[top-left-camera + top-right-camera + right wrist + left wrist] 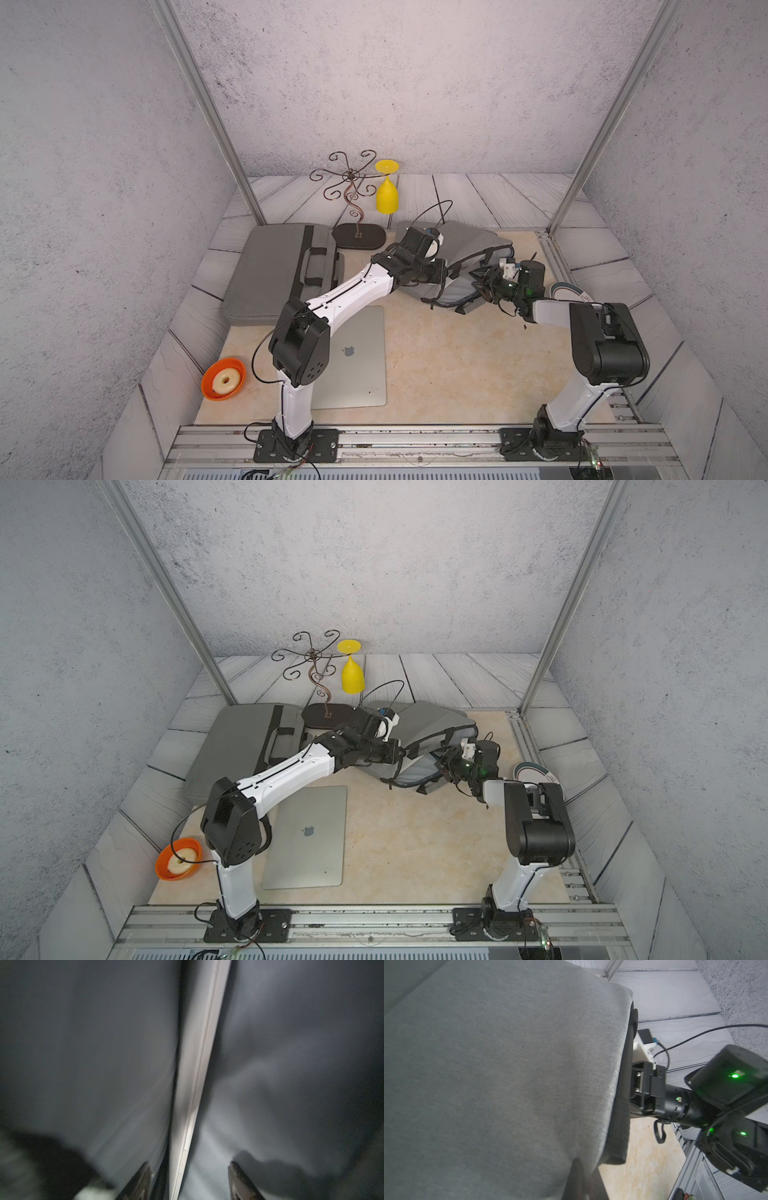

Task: Open the zippered laptop bag and take out the laptop
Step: Take out the laptop from the zippered laptop bag.

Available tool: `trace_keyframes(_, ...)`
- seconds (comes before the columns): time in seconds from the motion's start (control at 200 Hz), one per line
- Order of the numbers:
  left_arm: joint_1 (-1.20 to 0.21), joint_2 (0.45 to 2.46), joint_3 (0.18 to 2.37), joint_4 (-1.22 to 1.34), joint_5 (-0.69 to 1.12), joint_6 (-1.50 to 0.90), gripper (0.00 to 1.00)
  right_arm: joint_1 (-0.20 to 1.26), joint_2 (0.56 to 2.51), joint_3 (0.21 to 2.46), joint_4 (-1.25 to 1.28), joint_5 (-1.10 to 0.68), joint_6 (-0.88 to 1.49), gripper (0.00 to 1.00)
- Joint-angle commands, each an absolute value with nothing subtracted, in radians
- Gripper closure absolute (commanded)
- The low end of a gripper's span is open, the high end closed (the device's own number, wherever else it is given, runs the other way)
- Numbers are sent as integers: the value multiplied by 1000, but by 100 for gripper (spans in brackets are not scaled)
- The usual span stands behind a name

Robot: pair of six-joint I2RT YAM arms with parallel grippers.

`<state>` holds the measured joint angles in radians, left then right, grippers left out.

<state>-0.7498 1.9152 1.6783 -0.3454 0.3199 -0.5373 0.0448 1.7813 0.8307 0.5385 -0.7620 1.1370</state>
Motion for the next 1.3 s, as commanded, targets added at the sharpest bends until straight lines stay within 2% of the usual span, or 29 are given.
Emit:
trace_keyframes(0.0,-768,1850,1694,-228,383,-567,100,69,1864,884,589,-769,1170,42)
trace_keyframes(0.43,-770,1881,1697,-205,451,-536,100,154,2064,993,835,-776,1355,57)
trace_keyframes(0.55,-770,1881,1685,-201,467,-530,100,168,2096,1005,847,-762,1371,59)
trace_keyframes(0.641,-770,1878,1674,-193,475,-531,100,179,2119,1010,859,-755,1377,65)
trace_keyframes(0.696,-769,1877,1667,-200,472,-530,100,180,2127,1011,882,-755,1388,72)
trace_keyframes(0.836,-761,1873,1636,-208,444,-520,100,178,2088,1011,857,-763,1360,90)
trace_keyframes(0.916,-757,1869,1606,-197,436,-519,100,174,2053,1003,838,-764,1344,96)
trace_keyframes(1.296,-728,1855,1506,-175,389,-500,100,150,1846,896,735,-772,1271,100)
